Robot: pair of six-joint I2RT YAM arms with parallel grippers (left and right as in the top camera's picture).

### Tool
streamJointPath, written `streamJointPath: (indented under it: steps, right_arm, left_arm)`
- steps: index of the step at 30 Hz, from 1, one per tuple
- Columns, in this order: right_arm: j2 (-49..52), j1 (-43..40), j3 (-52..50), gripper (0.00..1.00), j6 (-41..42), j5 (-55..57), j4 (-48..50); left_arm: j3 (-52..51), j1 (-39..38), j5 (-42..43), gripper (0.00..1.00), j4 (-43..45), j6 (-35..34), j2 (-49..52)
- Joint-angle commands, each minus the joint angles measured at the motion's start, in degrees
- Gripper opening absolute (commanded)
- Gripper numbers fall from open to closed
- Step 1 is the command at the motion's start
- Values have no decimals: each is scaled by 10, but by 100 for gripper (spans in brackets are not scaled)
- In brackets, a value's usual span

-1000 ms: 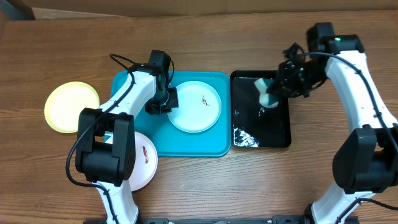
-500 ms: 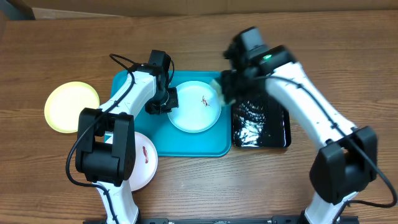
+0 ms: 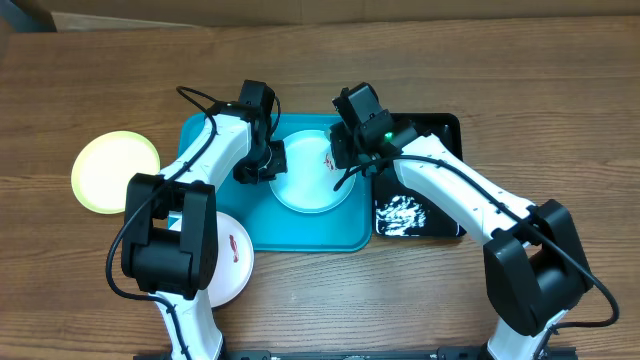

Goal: Clean dirty plates on tray and stack at the side
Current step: 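Wipe the white plate with the sponge in the right gripper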

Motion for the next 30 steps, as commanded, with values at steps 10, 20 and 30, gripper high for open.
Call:
streamJointPath:
  steps: [10,20,30]
  right_arm:
    - [89,5,-4,4,5,-10,31]
    - [154,7,-4,4,25,-58,55]
    - [163,11,-4,4,38,-143,55]
  left_arm:
    - [9,6,-15,4,0,7,8]
    - [9,6,-15,4,2,7,8]
    - [9,6,-15,4,4,7,8]
